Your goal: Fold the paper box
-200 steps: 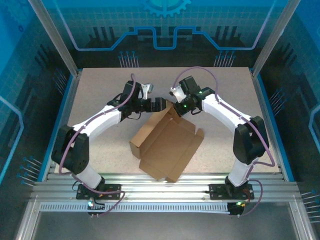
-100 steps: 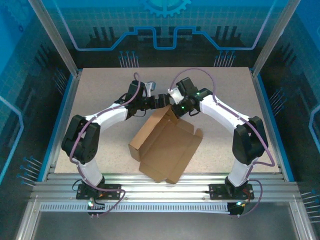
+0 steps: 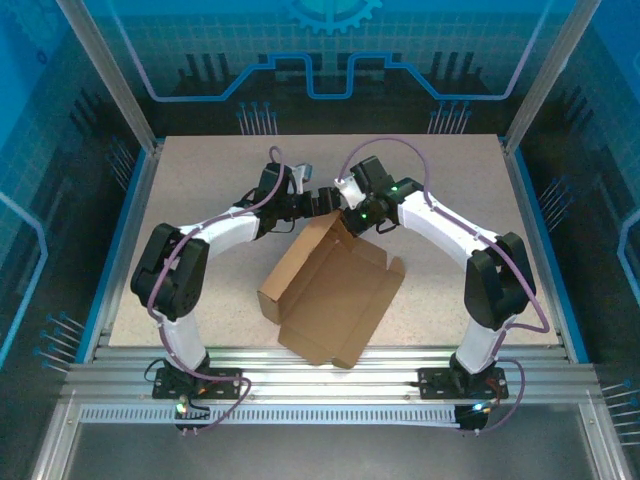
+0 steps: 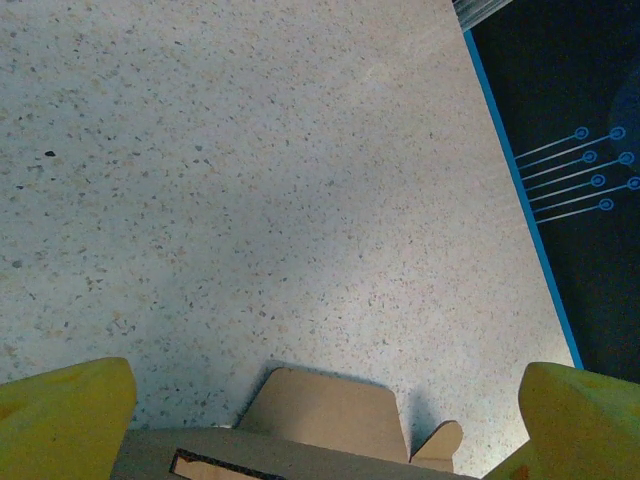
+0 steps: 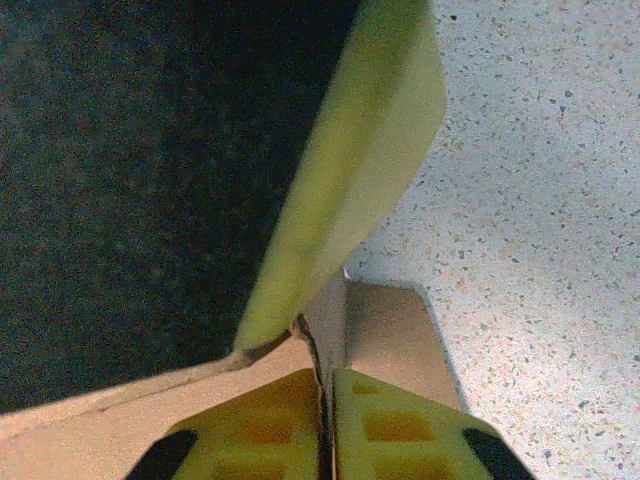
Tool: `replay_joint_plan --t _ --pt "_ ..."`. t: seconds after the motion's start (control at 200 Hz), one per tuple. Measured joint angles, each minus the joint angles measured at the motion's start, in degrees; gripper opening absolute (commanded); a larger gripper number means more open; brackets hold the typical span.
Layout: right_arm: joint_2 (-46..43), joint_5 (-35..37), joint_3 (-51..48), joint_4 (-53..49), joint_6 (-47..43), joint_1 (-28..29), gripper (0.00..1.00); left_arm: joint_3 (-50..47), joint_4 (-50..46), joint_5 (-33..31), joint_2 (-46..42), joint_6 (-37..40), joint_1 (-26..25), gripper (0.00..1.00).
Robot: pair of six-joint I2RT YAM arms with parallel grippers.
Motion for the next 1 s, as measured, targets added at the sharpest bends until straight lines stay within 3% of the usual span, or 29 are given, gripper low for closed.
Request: replay_joint_plan --t 0.29,0.505,0.635,0.7,0.731,1.001 --pt "-0.33 -1.11 -0.39 -0.42 1.7 0.31 0.26 0.0 0.31 0.11 0.81 -0.39 0.24 0.99" --pt "-5.49 -3.19 -1.16 -0.39 2.58 0.31 0.46 0.0 0.09 0.9 0.85 0.48 0.74 0.99" --pt "-12.85 -7.08 -5.35 1.31 3.72 -0.7 0.66 0.02 -0.5 1.62 0.92 1.6 0.92 0.99" --pt "-16.85 -9.57 -7.15 2.4 5.03 -2.25 0.93 0.02 -0.52 1.97 0.96 2.32 0.92 0.99" --pt "-18.62 -10.47 -7.96 3.45 5.86 -3.15 1.0 0.04 -0.61 2.1 0.96 2.45 0.9 0.99" --pt "-24.94 -10.84 -16.92 13.75 6.54 -8.5 0.95 0.46 -0.63 3.32 1.6 2.64 0.92 0.99"
